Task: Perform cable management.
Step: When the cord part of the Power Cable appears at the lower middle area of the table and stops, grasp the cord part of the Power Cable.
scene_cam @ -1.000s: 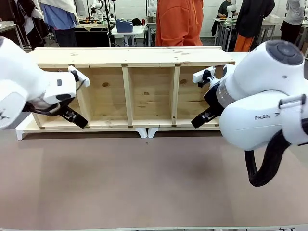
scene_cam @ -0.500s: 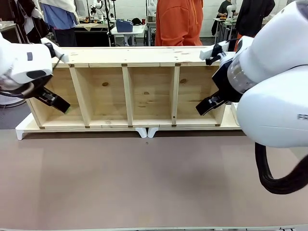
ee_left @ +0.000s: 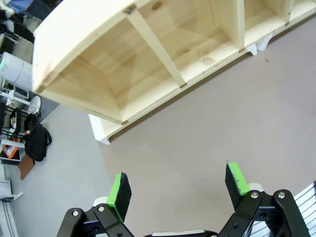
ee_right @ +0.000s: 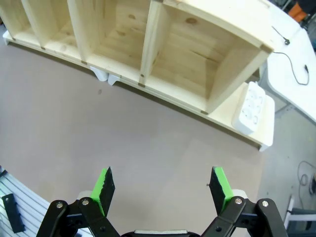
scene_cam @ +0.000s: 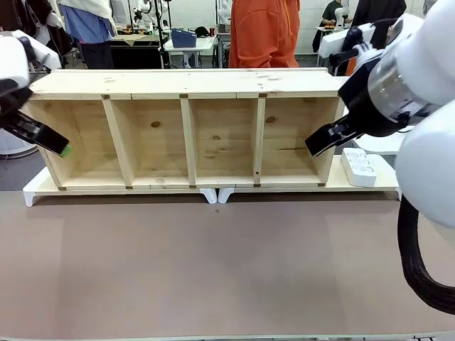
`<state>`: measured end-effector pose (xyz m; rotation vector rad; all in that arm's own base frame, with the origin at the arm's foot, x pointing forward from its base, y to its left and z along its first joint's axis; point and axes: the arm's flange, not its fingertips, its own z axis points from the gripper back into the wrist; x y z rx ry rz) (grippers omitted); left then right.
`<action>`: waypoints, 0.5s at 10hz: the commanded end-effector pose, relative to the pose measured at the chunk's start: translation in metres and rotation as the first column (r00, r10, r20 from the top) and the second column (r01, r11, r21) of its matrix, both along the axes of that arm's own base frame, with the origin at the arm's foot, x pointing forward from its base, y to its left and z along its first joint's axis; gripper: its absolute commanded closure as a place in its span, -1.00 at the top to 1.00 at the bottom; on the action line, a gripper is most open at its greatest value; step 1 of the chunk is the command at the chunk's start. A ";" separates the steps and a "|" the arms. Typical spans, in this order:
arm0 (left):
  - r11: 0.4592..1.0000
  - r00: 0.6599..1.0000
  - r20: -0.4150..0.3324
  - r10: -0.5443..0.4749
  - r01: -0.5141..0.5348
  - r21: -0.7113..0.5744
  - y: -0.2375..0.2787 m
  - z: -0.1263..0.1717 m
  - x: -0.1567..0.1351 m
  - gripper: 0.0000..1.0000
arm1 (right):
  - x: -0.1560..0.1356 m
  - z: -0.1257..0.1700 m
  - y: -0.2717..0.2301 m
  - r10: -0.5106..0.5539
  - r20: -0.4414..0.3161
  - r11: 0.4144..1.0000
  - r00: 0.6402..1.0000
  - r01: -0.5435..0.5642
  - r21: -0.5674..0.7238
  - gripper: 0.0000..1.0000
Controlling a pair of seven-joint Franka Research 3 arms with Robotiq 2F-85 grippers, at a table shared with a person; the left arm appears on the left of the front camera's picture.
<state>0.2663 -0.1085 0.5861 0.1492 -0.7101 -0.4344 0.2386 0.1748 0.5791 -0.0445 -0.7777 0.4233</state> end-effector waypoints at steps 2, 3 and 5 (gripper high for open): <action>0.996 0.996 0.074 0.040 -0.034 -0.083 0.072 -0.149 -0.101 1.00 | -0.072 -0.130 -0.058 -0.038 0.006 0.998 0.999 0.037 0.051 1.00; 0.995 0.996 0.080 0.032 -0.025 -0.096 0.078 -0.153 -0.101 1.00 | -0.069 -0.134 -0.060 -0.041 0.003 0.997 0.999 0.041 0.069 1.00; 0.997 0.998 0.052 0.039 -0.035 -0.070 0.030 0.027 -0.026 1.00 | -0.063 -0.138 -0.060 -0.054 0.004 0.995 0.999 0.053 0.085 1.00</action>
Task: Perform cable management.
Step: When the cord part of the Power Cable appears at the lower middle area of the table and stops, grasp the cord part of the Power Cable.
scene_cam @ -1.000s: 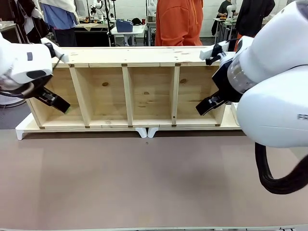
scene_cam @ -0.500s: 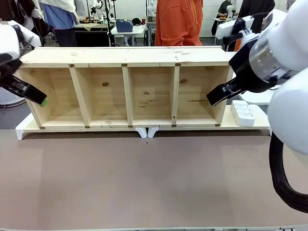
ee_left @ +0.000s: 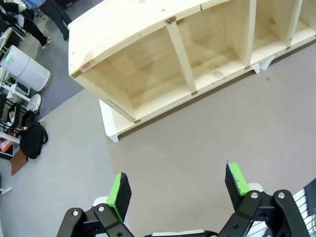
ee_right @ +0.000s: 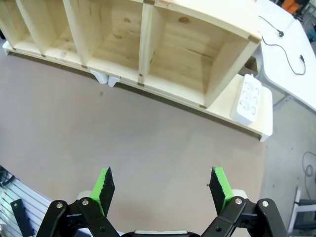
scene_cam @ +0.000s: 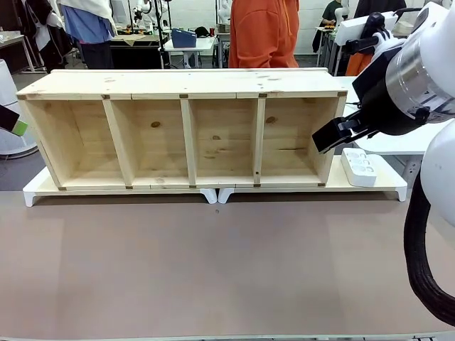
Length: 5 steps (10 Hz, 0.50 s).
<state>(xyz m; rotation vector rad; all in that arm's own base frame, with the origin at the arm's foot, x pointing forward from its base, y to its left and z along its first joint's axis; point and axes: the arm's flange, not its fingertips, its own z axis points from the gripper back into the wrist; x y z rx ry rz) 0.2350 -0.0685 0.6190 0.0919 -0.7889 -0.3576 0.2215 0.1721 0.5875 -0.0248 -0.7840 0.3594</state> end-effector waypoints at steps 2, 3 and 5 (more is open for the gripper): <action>1.000 1.000 -0.012 -0.004 0.005 0.023 -0.010 -0.006 0.005 1.00 | 0.000 0.001 0.000 0.006 0.004 1.000 1.000 -0.006 -0.009 1.00; 1.000 1.000 -0.012 -0.004 0.005 0.023 -0.010 -0.006 0.005 1.00 | 0.000 0.001 0.000 0.006 0.004 1.000 1.000 -0.006 -0.009 1.00; 1.000 1.000 -0.012 -0.004 0.005 0.023 -0.010 -0.006 0.005 1.00 | 0.000 0.001 0.000 0.006 0.004 1.000 1.000 -0.006 -0.009 1.00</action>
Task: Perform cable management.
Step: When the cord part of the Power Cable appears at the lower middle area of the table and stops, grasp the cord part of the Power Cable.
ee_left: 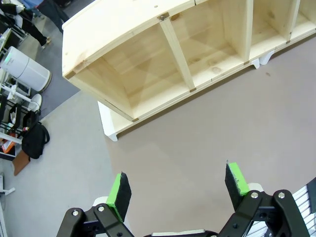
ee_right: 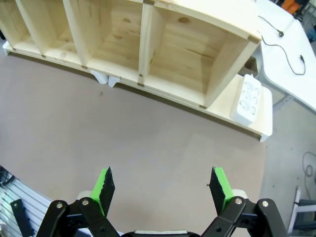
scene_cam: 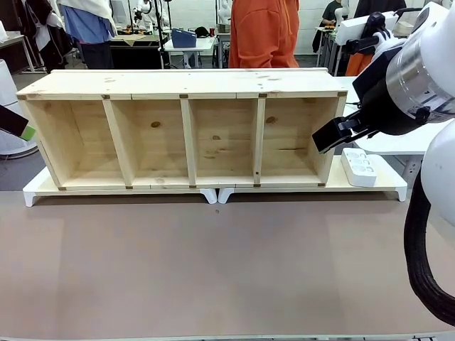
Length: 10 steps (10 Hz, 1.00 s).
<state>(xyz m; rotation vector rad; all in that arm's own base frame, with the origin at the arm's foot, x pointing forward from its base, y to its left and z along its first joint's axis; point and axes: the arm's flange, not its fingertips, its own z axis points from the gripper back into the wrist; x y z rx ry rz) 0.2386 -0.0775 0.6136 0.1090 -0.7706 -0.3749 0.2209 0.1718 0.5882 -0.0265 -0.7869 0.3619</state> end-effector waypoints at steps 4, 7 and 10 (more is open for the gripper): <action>1.000 1.000 0.002 0.003 -0.003 -0.002 -0.001 0.000 0.002 1.00 | 0.000 0.000 0.000 0.004 0.001 1.000 1.000 -0.004 -0.007 1.00; 1.000 1.000 0.002 0.003 -0.003 -0.002 -0.001 0.000 0.002 1.00 | 0.000 0.000 0.000 0.004 0.001 1.000 1.000 -0.004 -0.007 1.00; 1.000 1.000 0.002 0.003 -0.003 -0.002 -0.001 0.000 0.002 1.00 | 0.000 0.000 0.000 0.004 0.001 1.000 1.000 -0.004 -0.007 1.00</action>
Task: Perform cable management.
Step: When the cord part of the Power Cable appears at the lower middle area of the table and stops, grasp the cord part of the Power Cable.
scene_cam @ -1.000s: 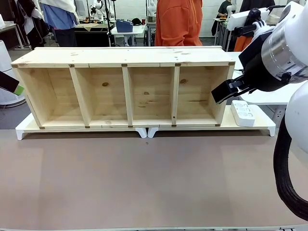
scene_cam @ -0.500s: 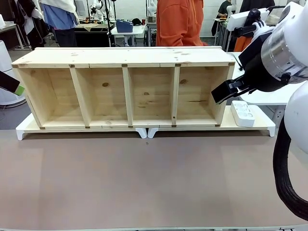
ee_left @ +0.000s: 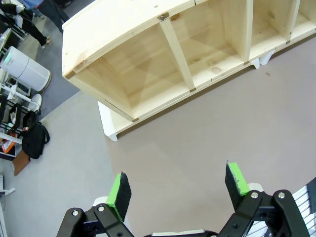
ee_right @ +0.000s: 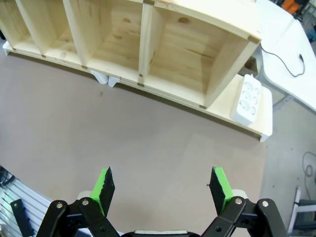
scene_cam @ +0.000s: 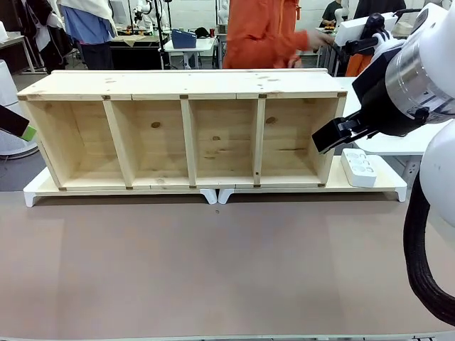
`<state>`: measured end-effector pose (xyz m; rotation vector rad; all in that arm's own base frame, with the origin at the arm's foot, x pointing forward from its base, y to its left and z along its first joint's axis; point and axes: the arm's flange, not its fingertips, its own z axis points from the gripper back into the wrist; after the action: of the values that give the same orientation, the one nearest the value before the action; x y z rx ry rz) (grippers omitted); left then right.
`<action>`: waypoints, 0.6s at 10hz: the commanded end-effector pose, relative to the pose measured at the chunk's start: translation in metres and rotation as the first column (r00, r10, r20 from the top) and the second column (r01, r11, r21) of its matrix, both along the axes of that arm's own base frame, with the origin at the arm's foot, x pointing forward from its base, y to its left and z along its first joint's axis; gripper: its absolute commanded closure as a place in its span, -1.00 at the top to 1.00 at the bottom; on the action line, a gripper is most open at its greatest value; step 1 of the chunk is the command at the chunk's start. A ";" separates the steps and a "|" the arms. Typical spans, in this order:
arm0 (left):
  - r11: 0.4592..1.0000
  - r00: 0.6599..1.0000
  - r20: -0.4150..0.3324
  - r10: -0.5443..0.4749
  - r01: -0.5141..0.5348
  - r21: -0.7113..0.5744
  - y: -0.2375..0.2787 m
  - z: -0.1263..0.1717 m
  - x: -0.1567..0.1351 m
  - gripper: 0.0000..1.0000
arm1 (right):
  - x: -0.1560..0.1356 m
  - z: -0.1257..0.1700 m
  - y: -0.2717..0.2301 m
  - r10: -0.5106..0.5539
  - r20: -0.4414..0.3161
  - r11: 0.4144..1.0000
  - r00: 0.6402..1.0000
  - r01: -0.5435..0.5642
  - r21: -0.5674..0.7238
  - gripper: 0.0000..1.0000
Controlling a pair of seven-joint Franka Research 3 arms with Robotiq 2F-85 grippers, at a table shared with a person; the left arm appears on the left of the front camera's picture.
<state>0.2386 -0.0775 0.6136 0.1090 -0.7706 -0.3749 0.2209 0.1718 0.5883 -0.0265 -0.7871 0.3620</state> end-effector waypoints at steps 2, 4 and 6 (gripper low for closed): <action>1.000 1.000 0.002 0.003 -0.003 -0.002 -0.001 0.000 0.002 1.00 | 0.000 0.000 0.000 0.004 0.001 1.000 1.000 -0.004 -0.007 1.00; 1.000 1.000 0.002 0.003 -0.003 -0.002 -0.001 0.000 0.002 1.00 | 0.000 0.000 0.000 0.004 0.001 1.000 1.000 -0.004 -0.007 1.00; 1.000 1.000 0.002 0.003 -0.003 -0.002 -0.001 0.000 0.002 1.00 | 0.000 0.000 0.000 0.004 0.001 1.000 1.000 -0.004 -0.007 1.00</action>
<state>0.2386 -0.0775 0.6136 0.1090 -0.7706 -0.3749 0.2209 0.1718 0.5883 -0.0265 -0.7871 0.3620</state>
